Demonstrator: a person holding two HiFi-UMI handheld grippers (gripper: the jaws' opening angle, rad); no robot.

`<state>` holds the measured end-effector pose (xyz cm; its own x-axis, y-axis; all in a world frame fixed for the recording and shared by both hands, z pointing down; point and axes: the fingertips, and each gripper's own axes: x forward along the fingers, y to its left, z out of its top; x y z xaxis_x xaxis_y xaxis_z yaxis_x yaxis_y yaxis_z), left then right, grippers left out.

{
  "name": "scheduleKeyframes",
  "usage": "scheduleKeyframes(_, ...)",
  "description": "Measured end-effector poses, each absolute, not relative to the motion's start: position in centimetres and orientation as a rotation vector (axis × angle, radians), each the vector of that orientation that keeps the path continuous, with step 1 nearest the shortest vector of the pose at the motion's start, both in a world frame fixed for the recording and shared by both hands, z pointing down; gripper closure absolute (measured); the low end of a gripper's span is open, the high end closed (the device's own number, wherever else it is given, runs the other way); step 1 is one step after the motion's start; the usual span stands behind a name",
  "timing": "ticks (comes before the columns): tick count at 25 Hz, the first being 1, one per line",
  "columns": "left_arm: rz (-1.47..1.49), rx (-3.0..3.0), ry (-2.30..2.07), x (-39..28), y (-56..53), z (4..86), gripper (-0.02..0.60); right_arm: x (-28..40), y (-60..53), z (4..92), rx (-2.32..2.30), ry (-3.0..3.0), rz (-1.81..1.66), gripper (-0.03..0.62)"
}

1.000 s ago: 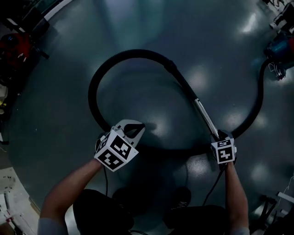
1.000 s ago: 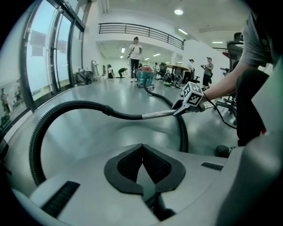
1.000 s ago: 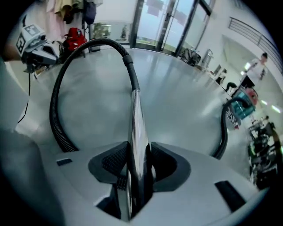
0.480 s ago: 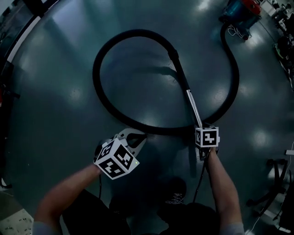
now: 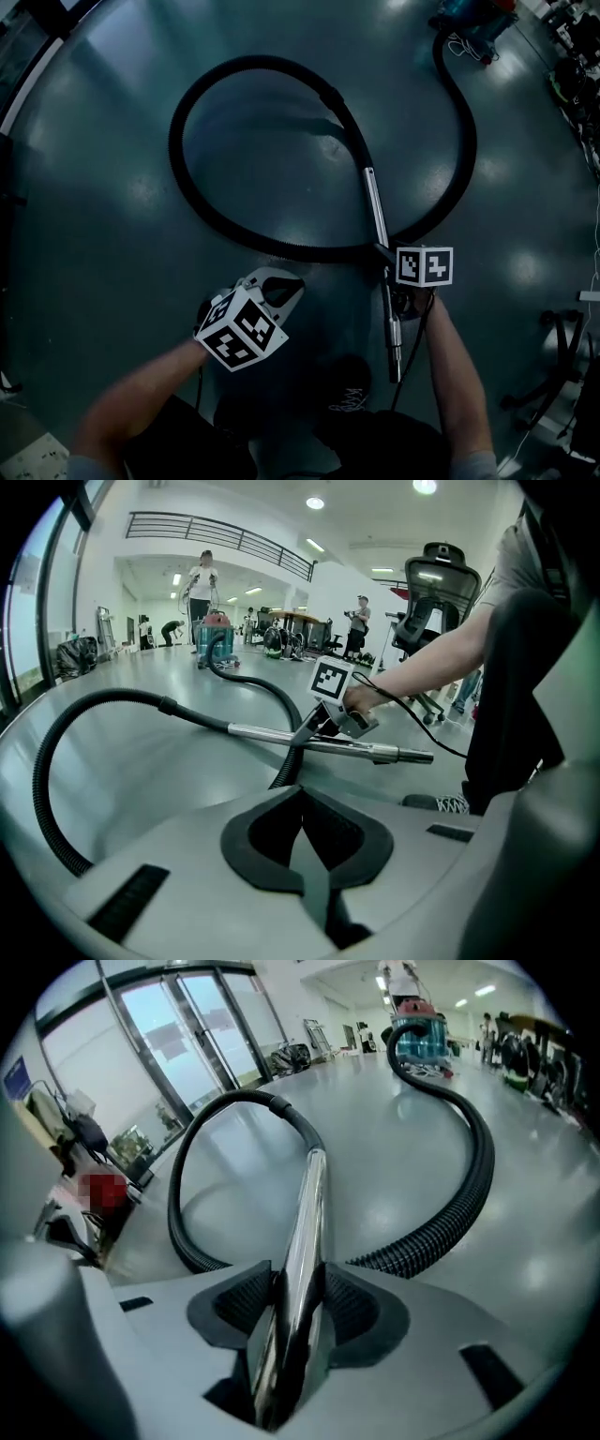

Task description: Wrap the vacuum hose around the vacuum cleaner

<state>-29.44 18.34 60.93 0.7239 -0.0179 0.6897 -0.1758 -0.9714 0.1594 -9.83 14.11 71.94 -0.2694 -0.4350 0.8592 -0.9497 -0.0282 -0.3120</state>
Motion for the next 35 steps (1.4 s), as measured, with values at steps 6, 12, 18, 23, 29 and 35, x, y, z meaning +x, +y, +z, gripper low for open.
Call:
scheduleKeyframes(6,1.062,2.711,-0.097,-27.8,18.9,61.1,0.575,-11.2,15.2,71.6,1.429,-1.829,1.416,0.425)
scheduleKeyframes(12,1.103,2.688,0.005,-26.0,21.0,62.1,0.575,-10.8,16.9,70.2,1.486,-1.870,1.506,0.425)
scheduleKeyframes(18,1.129,2.669,0.133,-23.8,23.6,62.8,0.574,-12.6,20.3,70.3,1.398,-1.866,1.610,0.425)
scheduleKeyframes(23,1.146,2.636,0.090,-23.3,23.1,63.7,0.574,-16.1,21.8,70.6,1.180,-1.955,1.611,0.427)
scheduleKeyframes(29,1.184,2.568,-0.026,-24.1,21.4,64.9,0.574,-19.5,21.3,70.7,0.926,-2.016,1.500,0.425)
scheduleKeyframes(35,1.290,2.525,-0.144,-25.7,19.3,67.0,0.572,-23.7,19.6,70.9,0.663,-2.072,1.319,0.427)
